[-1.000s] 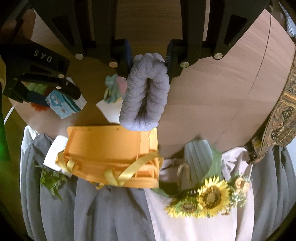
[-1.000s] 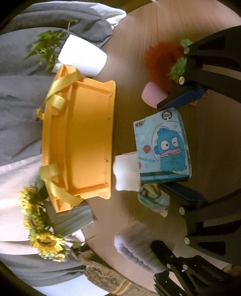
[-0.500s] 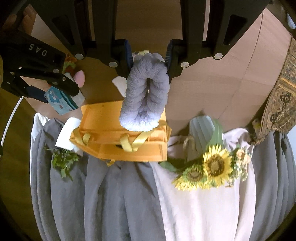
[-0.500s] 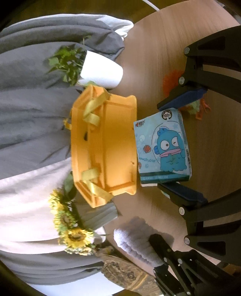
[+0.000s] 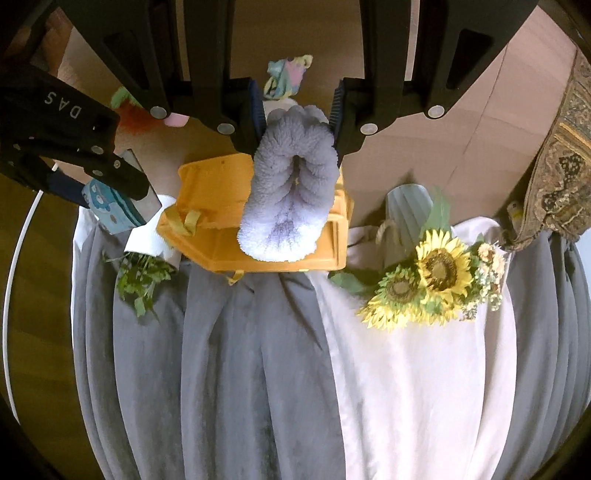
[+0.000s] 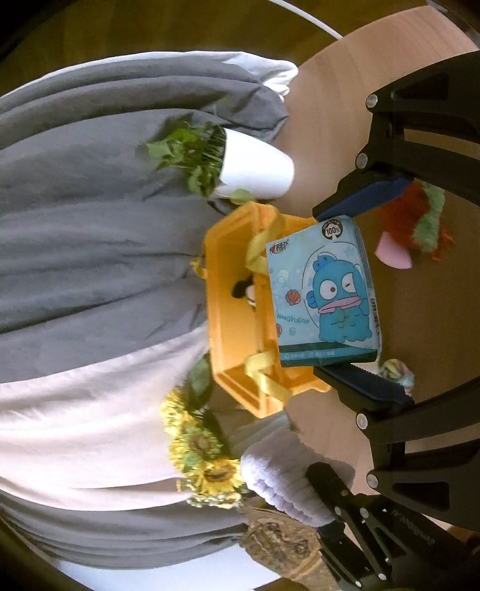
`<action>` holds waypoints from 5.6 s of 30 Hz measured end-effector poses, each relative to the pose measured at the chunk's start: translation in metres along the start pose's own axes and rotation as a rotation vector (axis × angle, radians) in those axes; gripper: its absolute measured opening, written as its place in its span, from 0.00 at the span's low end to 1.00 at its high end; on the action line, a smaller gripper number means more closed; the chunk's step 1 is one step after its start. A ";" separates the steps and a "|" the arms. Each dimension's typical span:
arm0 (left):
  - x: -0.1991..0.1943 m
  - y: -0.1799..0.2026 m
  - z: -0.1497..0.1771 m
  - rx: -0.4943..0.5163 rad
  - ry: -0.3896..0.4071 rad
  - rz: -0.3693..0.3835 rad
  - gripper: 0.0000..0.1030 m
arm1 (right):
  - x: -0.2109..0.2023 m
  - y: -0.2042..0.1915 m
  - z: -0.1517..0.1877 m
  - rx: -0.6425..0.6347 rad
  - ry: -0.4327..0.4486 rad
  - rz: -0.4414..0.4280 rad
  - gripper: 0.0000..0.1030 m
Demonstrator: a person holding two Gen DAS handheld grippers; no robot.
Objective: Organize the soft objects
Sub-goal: 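Lift the lavender plush and blue cloth book over the orange crate with both tools, then open both tools to drop the lavender plush and cloth book into the crate, then move both tools back from the crate toward the scarf and pompom plush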
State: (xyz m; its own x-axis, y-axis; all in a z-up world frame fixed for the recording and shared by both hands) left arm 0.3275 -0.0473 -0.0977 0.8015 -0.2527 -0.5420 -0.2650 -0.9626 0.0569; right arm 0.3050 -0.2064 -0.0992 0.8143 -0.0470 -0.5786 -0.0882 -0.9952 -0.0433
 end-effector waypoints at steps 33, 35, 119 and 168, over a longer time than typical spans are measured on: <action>0.060 0.005 -0.106 0.029 0.118 -0.005 0.28 | 0.031 0.010 -0.106 -0.013 0.179 0.002 0.75; 0.067 0.005 -0.110 0.034 0.116 -0.003 0.28 | 0.039 0.014 -0.111 -0.011 0.178 0.003 0.75; 0.029 -0.021 -0.090 0.002 0.109 -0.164 1.00 | 0.044 0.026 -0.098 0.045 0.115 0.079 0.84; -0.018 0.027 0.029 0.082 0.018 -0.104 1.00 | -0.022 0.047 0.034 0.108 0.008 0.120 0.84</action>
State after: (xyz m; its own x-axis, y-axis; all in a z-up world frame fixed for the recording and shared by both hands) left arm 0.2903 -0.0658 -0.1102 0.8363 -0.1543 -0.5261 -0.2223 -0.9726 -0.0681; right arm 0.2634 -0.2488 -0.1157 0.7987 -0.1659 -0.5784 -0.2459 -0.9673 -0.0621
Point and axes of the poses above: each gripper's, at about its wrist camera, not at the fingertips, and x roughly the way its jaws point, y to its right, z to its underside, the point moved 9 cm from there along x, roughly the way its jaws point, and after that the axes turned 5 degrees about -y, right-handed, at the moved point
